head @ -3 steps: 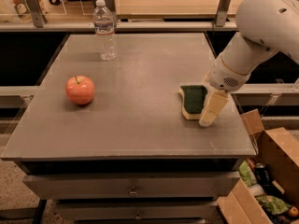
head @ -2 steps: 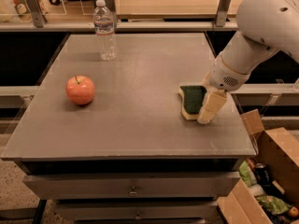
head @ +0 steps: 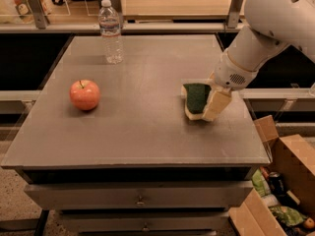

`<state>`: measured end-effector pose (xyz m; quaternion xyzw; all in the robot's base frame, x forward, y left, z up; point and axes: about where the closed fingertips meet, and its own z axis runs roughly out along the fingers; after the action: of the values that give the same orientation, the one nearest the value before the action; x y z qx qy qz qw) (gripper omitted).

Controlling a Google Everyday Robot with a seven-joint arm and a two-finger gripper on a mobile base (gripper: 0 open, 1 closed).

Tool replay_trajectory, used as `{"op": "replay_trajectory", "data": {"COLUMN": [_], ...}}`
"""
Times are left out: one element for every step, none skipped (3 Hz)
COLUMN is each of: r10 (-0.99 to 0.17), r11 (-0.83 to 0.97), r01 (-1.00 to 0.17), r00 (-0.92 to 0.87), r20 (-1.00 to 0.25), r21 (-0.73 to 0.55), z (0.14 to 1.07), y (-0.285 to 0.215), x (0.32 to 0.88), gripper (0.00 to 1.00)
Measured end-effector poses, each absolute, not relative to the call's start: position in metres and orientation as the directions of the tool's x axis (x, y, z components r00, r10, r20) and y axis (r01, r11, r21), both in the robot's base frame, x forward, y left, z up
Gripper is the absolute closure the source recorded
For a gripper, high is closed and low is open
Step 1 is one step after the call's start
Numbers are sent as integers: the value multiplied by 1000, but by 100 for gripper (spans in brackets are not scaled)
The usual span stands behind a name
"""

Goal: Move sponge near apple

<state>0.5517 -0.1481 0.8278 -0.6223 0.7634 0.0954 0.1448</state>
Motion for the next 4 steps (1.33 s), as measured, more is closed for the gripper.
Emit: {"op": "replay_trajectory", "data": {"r10": [-931,-941,-942,-938], "r11": [163,83,5,-56], "r01": [-985,-996,-999,-998], "r00": [-137,-64,9,65], "r20": [-338,-332,-335,-341], "r21": [-48,-44,-40,-36], "z": [847,857,859,857], "y": [-124,-86,-47,-15], "x": [554,554,555,557], "gripper": [100,100,100,100]}}
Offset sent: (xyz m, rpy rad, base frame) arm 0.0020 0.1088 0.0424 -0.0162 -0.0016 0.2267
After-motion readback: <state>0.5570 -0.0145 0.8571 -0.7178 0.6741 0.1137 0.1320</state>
